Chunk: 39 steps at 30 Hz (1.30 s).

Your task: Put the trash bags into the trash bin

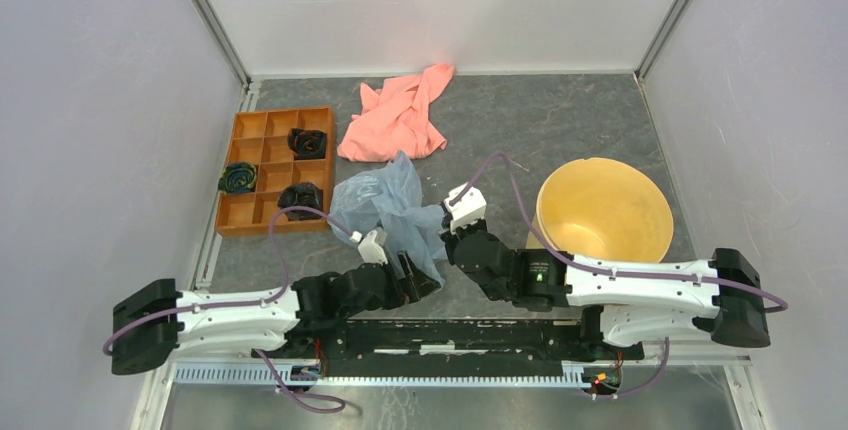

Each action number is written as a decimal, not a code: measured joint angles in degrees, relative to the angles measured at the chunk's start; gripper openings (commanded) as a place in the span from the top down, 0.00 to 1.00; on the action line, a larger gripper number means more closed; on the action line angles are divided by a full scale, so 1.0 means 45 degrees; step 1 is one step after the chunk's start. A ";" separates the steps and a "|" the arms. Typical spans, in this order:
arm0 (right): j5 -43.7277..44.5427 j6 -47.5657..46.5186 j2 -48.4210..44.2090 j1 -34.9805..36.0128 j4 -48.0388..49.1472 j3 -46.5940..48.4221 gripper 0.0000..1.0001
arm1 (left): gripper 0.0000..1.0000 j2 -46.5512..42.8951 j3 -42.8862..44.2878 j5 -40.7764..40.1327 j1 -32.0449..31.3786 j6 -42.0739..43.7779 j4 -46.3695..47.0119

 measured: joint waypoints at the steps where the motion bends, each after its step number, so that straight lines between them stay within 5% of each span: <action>1: -0.0058 0.0078 -0.0112 -0.0005 0.0000 -0.0078 1.00 | 0.07 0.0515 -0.0049 -0.0238 -0.0015 -0.0160 0.0277; 6: -0.0253 0.0301 -0.0359 -0.0063 -0.0015 -0.0199 1.00 | 0.22 0.1987 -0.0068 -0.0918 -0.0029 -0.0461 0.1778; 9: -0.0335 0.0418 -0.0593 -0.0087 -0.0019 -0.0350 1.00 | 0.41 0.2288 -0.0068 -0.1209 -0.0029 -0.0602 0.2210; 12: -0.0350 0.0476 -0.0874 -0.0112 -0.0034 -0.0568 1.00 | 0.73 0.2152 -0.0039 -0.1506 -0.0034 -0.0763 0.2118; 16: -0.0457 0.0447 -0.1141 -0.0495 -0.0136 -0.0835 1.00 | 0.87 0.1452 0.0622 -0.2166 -0.0034 -0.1073 -0.0316; 21: -0.1205 -0.0335 -0.0981 -0.2769 -0.0345 -0.0918 1.00 | 0.90 0.0699 0.2657 -0.2123 0.1443 -0.0699 -0.4648; 25: -0.2181 -0.1443 0.0291 -0.4891 -0.1302 0.0782 1.00 | 0.98 0.1234 0.5459 -0.0631 0.6154 0.2069 -0.7354; 28: -0.2225 -0.2667 0.1763 -0.5629 -0.2351 0.4396 0.99 | 0.98 0.3803 1.0792 -0.0228 0.8825 0.4784 -0.9913; 33: -0.3609 -0.5377 0.2331 -0.5484 -0.1807 1.0637 1.00 | 0.98 0.7796 2.0900 0.0714 0.9160 0.8024 -1.1696; 35: -0.5037 -0.6441 0.0646 -0.5343 0.0146 1.0312 0.99 | 0.98 0.8208 2.4096 0.1122 0.9058 0.8898 -1.1288; 37: -0.5600 -0.6849 -0.0520 -0.5260 0.1428 0.9224 0.99 | 0.98 0.6703 2.3727 0.1025 0.8986 0.9408 -1.0146; 39: -0.5911 -0.7203 -0.2055 -0.5251 0.2880 0.7257 0.99 | 0.98 0.4041 2.0682 0.0393 0.8986 0.9607 -0.9126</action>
